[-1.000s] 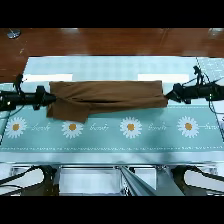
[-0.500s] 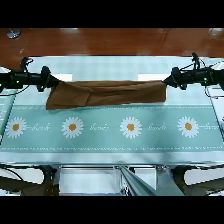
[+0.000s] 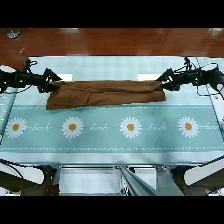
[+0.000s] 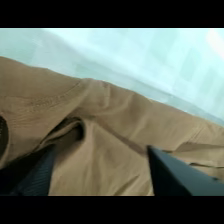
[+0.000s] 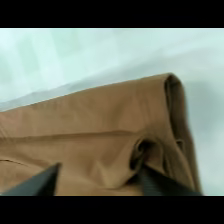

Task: Fold the shirts.

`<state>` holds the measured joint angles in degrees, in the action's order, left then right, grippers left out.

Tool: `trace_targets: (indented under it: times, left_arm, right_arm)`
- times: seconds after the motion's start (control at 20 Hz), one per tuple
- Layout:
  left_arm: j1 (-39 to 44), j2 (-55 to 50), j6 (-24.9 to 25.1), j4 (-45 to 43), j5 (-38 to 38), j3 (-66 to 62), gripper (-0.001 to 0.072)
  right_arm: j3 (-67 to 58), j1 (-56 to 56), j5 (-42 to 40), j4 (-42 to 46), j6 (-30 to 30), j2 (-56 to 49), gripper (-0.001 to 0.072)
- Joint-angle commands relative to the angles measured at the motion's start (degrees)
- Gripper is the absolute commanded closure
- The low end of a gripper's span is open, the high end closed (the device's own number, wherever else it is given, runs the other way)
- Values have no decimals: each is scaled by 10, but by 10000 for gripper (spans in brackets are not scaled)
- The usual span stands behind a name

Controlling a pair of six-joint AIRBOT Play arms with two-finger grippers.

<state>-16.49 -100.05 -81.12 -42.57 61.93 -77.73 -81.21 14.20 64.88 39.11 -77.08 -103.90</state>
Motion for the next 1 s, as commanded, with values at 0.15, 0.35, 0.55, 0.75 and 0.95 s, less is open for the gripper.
trace_targets:
  times: [0.15,0.35,0.55,0.75,0.95]
  left_arm:
    - [-59,19,-13,-143,179,-99,0]
    - [-75,146,4,-128,50,-6,1]
    - [24,364,20,-103,-228,222,1]
    - [127,453,29,-104,-276,322,3]
    - [183,428,50,-103,-274,325,3]
  right_arm:
    - [-68,94,123,73,-12,33,89]
    - [-57,125,136,226,-38,53,89]
    - [-1,94,59,157,-37,42,89]
    - [-3,51,57,122,-20,3,89]
    - [-3,4,69,86,-17,-27,90]
